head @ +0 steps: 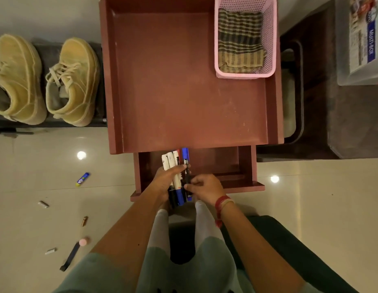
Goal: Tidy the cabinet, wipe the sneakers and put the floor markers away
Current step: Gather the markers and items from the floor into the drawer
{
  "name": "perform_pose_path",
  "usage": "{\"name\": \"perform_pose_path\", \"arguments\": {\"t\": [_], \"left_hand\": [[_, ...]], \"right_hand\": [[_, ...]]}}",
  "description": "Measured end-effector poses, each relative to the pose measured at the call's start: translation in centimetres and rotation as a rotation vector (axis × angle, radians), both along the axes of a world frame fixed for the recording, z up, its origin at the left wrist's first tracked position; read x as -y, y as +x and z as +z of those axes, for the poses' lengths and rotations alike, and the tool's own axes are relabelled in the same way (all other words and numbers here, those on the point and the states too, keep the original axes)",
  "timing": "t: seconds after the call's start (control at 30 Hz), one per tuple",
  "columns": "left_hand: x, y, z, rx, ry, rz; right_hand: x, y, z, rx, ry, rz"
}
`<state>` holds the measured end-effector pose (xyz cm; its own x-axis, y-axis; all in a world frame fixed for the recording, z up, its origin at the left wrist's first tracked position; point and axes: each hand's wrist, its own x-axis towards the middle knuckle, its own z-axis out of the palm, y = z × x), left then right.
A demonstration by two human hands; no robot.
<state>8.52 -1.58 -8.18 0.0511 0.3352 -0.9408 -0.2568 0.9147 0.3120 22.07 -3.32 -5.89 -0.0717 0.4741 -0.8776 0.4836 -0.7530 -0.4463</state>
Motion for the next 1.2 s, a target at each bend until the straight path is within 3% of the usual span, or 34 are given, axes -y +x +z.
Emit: {"name": "perform_pose_path", "arguments": {"t": [0.17, 0.27, 0.4, 0.67, 0.8, 0.9, 1.0, 1.2], "left_hand": [[1.0, -0.1, -1.1, 0.006, -0.045, 0.022], [1.4, -0.3, -1.8, 0.074, -0.049, 0.1], [1.1, -0.1, -2.7, 0.115, -0.046, 0.133], [0.6, 0.4, -4.8, 0.159, -0.083, 0.161], [0.6, 0.4, -5.0, 0.099, -0.107, 0.119], [0.4, 0.7, -5.1, 0.074, -0.12, 0.173], [0.1, 1.1, -5.1, 0.075, -0.129, 0.216], [0.3, 1.7, -5.5, 0.088, -0.105, 0.133]], "right_hand": [[-0.1, 4.7, 0.3, -0.036, -0.207, -0.011], [-0.6, 7.3, -1.8, 0.181, -0.133, -0.149], [-2.6, 8.5, -7.2, 0.561, 0.07, -0.092], [-4.2, 8.7, -13.0, 0.857, 0.099, 0.125], [-4.0, 8.4, -11.5, 0.753, 0.144, -0.047], [-2.7, 6.3, -8.9, 0.352, 0.175, -0.268], [-0.8, 3.2, -6.1, 0.04, 0.096, -0.302], [0.6, 0.0, -6.4, -0.019, 0.141, -0.449]]}}
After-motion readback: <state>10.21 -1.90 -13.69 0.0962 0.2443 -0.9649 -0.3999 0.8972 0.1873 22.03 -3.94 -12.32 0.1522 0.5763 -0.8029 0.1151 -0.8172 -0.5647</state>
